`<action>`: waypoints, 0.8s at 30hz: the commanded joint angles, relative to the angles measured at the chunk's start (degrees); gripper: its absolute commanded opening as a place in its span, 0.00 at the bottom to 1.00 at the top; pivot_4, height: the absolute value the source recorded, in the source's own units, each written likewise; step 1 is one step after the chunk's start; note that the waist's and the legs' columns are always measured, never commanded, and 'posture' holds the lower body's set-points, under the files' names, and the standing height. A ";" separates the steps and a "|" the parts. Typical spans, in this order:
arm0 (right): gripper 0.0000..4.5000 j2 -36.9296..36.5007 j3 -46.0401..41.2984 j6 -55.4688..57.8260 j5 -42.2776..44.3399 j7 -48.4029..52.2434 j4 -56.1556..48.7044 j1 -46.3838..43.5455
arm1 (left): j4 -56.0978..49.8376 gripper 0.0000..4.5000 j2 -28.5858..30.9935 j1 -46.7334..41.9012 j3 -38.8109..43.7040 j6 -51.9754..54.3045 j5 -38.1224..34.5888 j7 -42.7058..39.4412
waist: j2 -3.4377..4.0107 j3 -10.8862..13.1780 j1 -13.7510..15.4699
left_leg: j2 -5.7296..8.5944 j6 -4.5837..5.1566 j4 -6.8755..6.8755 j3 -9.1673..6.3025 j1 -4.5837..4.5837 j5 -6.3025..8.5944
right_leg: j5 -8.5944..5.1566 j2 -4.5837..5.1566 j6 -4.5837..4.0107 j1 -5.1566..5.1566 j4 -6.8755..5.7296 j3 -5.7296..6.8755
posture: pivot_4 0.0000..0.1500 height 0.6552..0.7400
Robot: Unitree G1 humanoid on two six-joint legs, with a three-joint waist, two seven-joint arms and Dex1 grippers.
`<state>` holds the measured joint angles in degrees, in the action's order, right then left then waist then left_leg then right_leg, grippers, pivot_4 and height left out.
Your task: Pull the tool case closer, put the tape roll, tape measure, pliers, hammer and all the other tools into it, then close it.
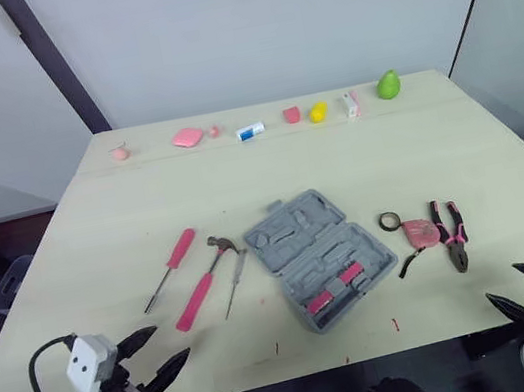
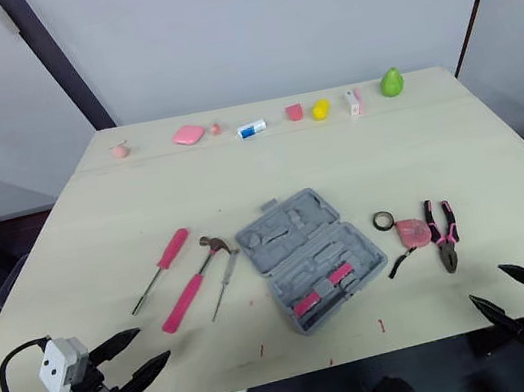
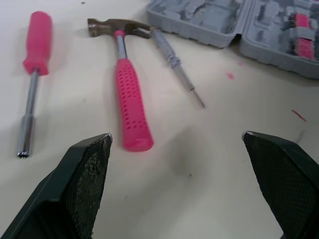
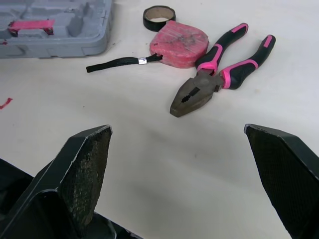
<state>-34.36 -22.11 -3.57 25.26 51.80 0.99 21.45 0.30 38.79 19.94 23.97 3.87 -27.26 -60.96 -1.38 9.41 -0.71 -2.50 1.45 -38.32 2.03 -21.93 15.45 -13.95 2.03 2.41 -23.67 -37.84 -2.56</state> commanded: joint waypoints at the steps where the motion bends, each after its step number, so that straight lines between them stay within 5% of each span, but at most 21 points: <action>1: 1.00 -1.99 -1.55 1.64 0.81 -1.03 -3.71 -2.63 | -4.39 0.99 1.02 -2.62 -1.66 2.98 0.40 2.62 | 0.00 0.00 0.01 | 0.00 0.00 -0.01 0.00 0.01 0.00 | 0.00 -0.01 0.00 0.00 -0.01 0.00 | 1.00 1.00; 11: 1.00 -5.88 2.97 11.96 -1.30 -4.34 -4.46 -15.74 | -10.37 0.99 1.21 -6.94 -8.62 10.26 0.12 3.54 | -0.01 0.01 -0.05 | 0.19 0.01 0.01 0.14 -0.02 0.00 | 0.14 -0.08 -0.22 0.00 0.00 -0.02 | 1.00 1.00; 24: 1.00 -5.93 18.10 14.08 -11.28 -1.19 12.01 -40.24 | -8.12 0.99 -0.03 -15.56 -18.44 14.40 3.88 4.58 | 0.00 0.05 -0.14 | 0.24 0.02 0.01 0.24 -0.09 -0.01 | 0.27 -0.16 -0.04 -0.01 0.02 0.00 | 1.00 1.00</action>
<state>-40.28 -4.63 11.88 15.07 49.83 12.39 -17.24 -7.76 38.89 4.96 5.95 18.43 -23.60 -56.10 -1.38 9.46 -0.84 -2.26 1.47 -38.31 2.28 -22.02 15.44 -13.68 1.86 2.37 -23.68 -37.82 -2.57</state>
